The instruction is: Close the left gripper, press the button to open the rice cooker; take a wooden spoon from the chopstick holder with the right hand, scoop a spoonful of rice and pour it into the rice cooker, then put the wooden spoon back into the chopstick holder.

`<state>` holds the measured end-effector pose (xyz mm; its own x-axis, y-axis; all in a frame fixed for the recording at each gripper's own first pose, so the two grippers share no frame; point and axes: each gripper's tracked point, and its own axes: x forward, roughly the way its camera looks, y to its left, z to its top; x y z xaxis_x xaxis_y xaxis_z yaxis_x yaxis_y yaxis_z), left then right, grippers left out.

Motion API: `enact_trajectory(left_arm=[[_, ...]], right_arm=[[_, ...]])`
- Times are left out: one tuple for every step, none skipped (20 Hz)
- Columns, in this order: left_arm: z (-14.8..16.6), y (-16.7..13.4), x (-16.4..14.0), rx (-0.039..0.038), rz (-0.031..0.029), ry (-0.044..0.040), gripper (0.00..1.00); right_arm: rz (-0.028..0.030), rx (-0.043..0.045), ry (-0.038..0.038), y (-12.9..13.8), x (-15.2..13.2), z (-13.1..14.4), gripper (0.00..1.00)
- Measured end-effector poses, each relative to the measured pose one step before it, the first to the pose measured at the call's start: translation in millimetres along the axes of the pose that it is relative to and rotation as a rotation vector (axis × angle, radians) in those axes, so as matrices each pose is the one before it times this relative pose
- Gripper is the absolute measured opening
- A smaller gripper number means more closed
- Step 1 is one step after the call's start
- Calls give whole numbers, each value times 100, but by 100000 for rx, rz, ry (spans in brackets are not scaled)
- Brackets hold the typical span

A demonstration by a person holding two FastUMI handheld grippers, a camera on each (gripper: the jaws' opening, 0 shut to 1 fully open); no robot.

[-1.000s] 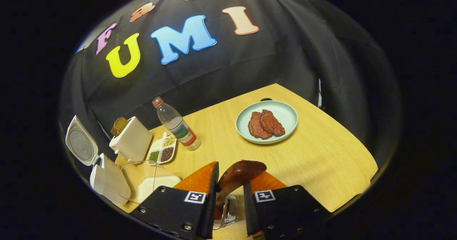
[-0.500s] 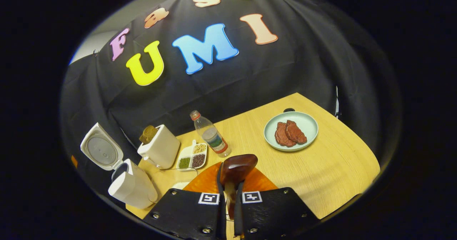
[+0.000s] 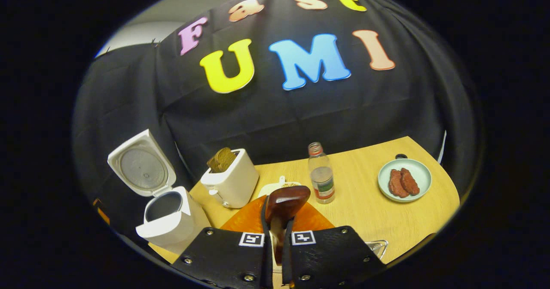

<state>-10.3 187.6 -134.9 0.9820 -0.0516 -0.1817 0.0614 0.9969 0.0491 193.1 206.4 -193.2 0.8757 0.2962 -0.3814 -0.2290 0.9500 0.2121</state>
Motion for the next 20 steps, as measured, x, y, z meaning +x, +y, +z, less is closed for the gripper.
enact_trajectory(left_arm=[[-380, 408, -160, -875, -76, 634, 93], [-29, 399, -107, -957, 300, 265, 93], [11, 638, -61, -655, 397, 213, 93], [-195, 824, -143, -576, 570, 80, 92], [-148, 619, -139, -578, 523, 100, 93], [-178, 510, -279, -432, 590, 254, 92], [-119, 580, -155, -141, 687, 270, 92], [-241, 598, -110, -296, 847, 255, 93], [-164, 400, -80, -459, 548, 296, 92], [-292, 512, -21, -580, 802, 351, 93], [-180, 412, -42, -580, 574, 335, 93], [-281, 285, 1, -280, 484, 463, 92], [-77, 362, -43, 54, 624, 372, 93], [-51, 297, -54, -30, 451, 80, 93], [-9, 225, -56, -343, 249, 266, 93], [-57, 120, -79, -487, 322, 311, 93], [67, 161, -9, -560, 320, -15, 93], [151, 52, -38, -416, 207, -117, 93], [144, -33, -57, -184, -29, -82, 93], [84, -15, -30, 215, -49, -164, 93]], right_arm=[[-532, -4440, 2322, 535, 976, -1367, 9], [-377, -2734, 1863, 505, 833, -992, 9], [-931, -2705, 904, 412, 717, -745, 9], [-1300, -3270, 705, 312, 627, -632, 9], [-1571, -3637, 925, 316, 495, -676, 9], [-1276, -3767, 1236, 220, 408, -644, 9], [-411, -2664, 1766, 265, 383, -761, 9], [1072, 7, 473, 633, 155, -273, 9], [1488, 1071, 1021, 775, 114, -381, 9], [1921, 2861, 1173, 931, 100, -268, 9], [1811, 4268, 974, 1074, 72, -344, 9], [2042, 5405, -51, 967, -39, -3, 9], [2758, 5889, -280, 947, 87, -145, 9], [2492, 5947, -346, 800, 141, -27, 9], [1484, 6254, -236, 288, 179, -98, 9], [1182, 6957, -202, 93, 201, 45, 9], [398, 6768, -716, -352, 84, 155, 9], [533, 6948, -526, -555, -42, 189, 9], [578, 7250, -1163, -543, -277, 424, 9], [672, 6122, -2342, -782, -370, 858, 9]])
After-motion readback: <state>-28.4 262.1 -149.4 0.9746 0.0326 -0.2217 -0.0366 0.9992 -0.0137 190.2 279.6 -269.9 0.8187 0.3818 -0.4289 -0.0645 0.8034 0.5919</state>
